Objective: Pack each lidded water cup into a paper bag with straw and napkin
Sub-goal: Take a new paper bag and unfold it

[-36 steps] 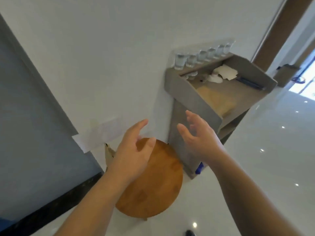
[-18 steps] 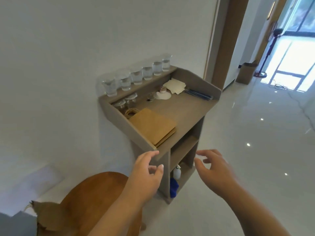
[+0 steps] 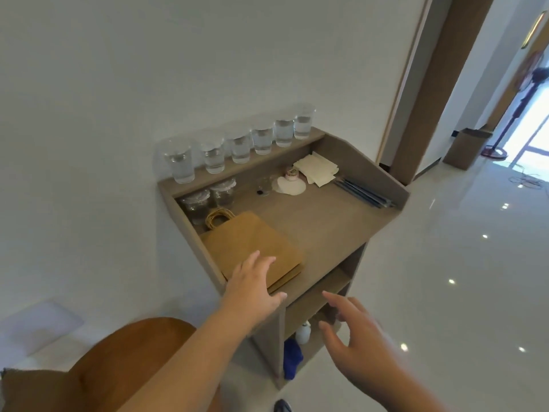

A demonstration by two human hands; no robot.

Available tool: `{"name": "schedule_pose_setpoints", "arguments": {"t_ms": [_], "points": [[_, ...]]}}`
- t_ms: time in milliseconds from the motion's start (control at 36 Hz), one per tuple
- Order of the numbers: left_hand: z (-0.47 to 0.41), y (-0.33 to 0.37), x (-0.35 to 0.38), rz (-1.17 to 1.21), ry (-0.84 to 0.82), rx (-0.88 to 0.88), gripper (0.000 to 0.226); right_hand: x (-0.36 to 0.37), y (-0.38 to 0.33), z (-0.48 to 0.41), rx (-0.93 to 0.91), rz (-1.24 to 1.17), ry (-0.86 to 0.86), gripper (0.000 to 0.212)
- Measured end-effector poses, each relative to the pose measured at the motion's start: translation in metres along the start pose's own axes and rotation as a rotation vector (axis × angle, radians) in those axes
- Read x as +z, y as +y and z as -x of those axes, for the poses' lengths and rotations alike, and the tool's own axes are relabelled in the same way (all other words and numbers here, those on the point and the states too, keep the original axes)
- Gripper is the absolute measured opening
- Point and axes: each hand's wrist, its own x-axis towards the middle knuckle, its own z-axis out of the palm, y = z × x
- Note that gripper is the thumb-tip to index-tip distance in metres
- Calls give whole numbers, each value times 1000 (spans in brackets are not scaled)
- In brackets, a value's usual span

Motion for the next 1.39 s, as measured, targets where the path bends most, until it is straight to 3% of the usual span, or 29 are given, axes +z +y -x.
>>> {"name": "schedule_pose_setpoints", "arguments": {"t_ms": [306,389,528,694,889,1000,1111,1222,1306,1389], "points": [[-137,-15,23,-178,-301,-209,125,-54,4,-146,-15,132,-16,45],[-147,-16,25,-167,-380,-221,119,-55,-4,-184,-46,122,-51,44],[-148,-11,7,-54,-486,-161,91,-48,-10,-244,-98,83,-150,41],[-142,-5,-38,-40,-145,-171,49,-47,-13,-323,-122,23,-251,33],[-127,28,-112,3,300,-316,30,-57,-19,-410,-145,-13,-397,27],[-115,72,-151,230,546,-392,20,-75,-25,-443,-217,-59,-605,26],[-119,102,-161,734,862,-359,53,-101,-28,-477,-303,-265,-793,63],[-137,107,-143,1071,1017,-389,73,-123,-37,-501,-264,-683,-789,56],[-144,100,-121,1259,1079,-416,49,-136,-45,-516,-166,-942,-729,48],[-149,97,-101,1409,1088,-402,36,-140,-44,-523,-47,-1075,-838,67]]}}
